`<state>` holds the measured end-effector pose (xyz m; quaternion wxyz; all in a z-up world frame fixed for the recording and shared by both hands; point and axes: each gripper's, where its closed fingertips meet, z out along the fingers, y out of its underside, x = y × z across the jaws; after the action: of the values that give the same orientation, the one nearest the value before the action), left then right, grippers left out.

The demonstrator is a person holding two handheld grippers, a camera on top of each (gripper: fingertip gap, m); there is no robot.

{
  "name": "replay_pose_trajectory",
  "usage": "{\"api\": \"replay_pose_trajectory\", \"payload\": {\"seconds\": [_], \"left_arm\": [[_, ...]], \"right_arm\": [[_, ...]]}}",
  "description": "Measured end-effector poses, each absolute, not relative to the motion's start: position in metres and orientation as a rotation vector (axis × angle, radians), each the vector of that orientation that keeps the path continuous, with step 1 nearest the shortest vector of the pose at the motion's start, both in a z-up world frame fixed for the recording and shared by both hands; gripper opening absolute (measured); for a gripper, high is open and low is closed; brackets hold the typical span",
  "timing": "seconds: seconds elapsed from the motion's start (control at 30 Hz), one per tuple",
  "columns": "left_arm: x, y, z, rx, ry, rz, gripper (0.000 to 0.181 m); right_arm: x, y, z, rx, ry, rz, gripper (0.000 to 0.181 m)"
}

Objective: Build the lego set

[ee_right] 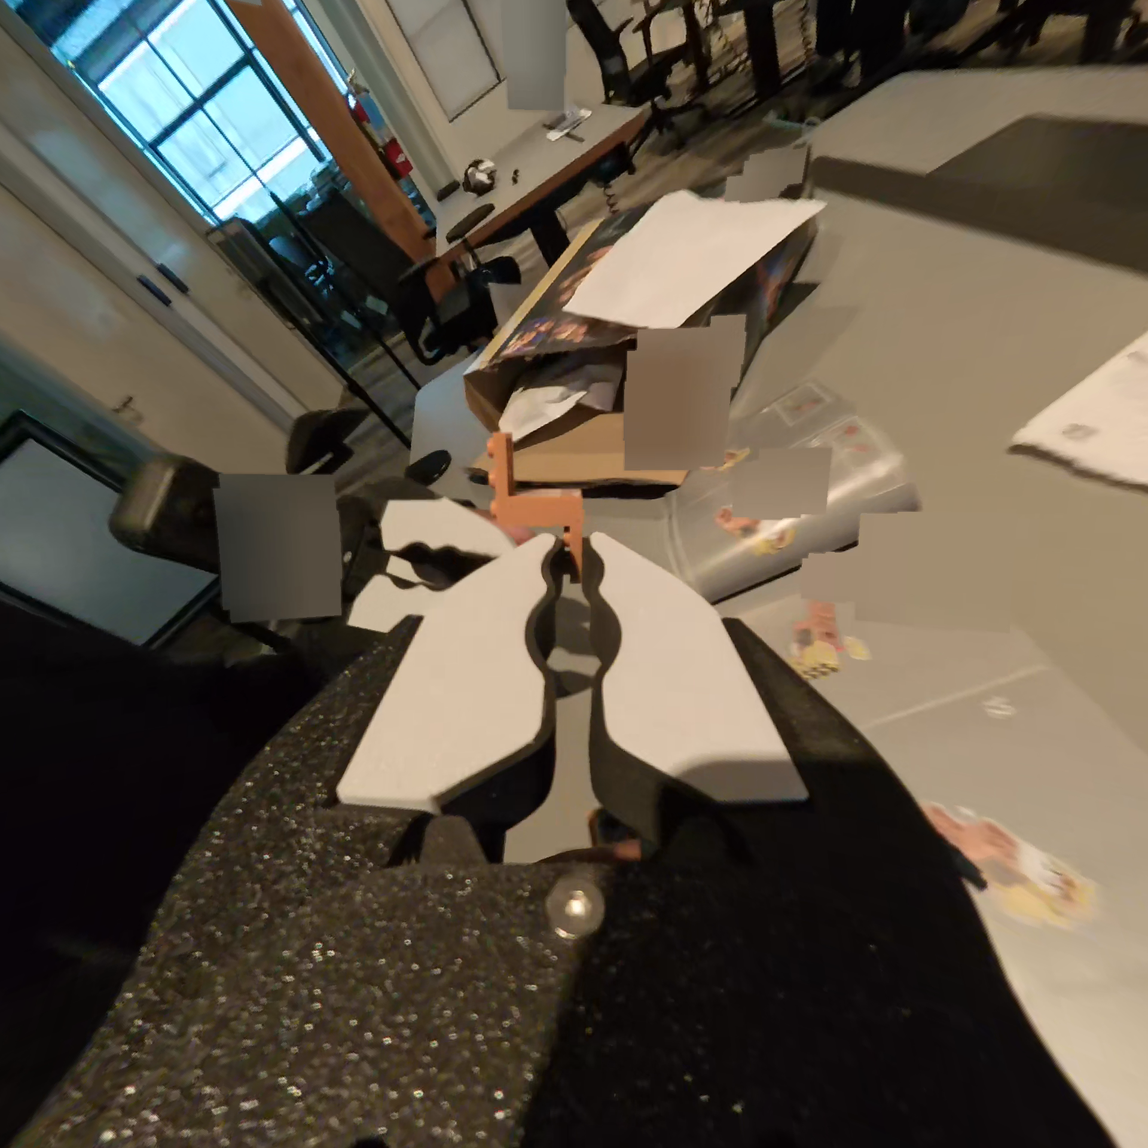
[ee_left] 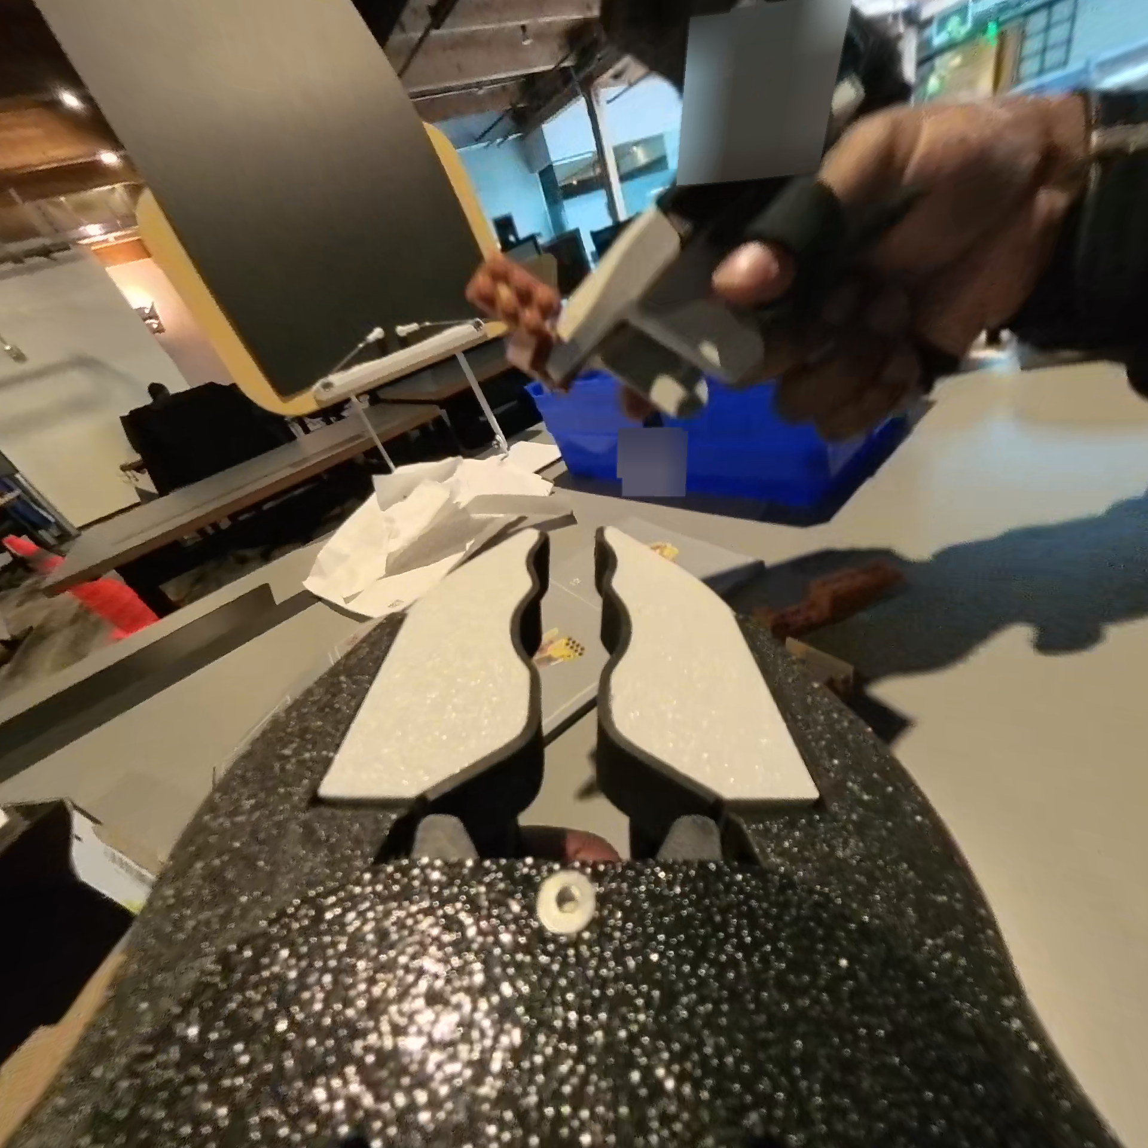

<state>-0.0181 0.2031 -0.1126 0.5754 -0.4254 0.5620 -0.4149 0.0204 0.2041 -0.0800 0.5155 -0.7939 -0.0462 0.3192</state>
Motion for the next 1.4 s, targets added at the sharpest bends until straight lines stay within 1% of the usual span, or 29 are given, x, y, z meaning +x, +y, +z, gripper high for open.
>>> {"api": "replay_pose_trajectory", "payload": {"seconds": [0.23, 0.4, 0.63, 1.07, 1.4], "left_arm": [[-0.028, 0.205, -0.096, -1.014, 1.204, -1.112, 0.013], [-0.027, 0.210, -0.106, -1.009, 1.201, -1.064, 0.013], [-0.024, 0.214, -0.117, -1.038, 1.208, -1.075, 0.013], [-0.026, 0.215, -0.114, -1.051, 1.182, -1.146, 0.013], [-0.030, 0.198, -0.110, -1.103, 1.191, -1.496, 0.016]], "right_arm": [[0.006, 0.206, -0.101, -1.896, -0.074, 0.773, 0.004], [0.001, 0.205, -0.118, -1.911, -0.085, 0.733, 0.004], [-0.011, 0.205, -0.138, -1.954, -0.083, 0.843, 0.004], [-0.025, 0.204, -0.136, -1.925, -0.014, 1.057, 0.004], [-0.030, 0.204, -0.127, -1.864, -0.042, 1.055, 0.004]]}}
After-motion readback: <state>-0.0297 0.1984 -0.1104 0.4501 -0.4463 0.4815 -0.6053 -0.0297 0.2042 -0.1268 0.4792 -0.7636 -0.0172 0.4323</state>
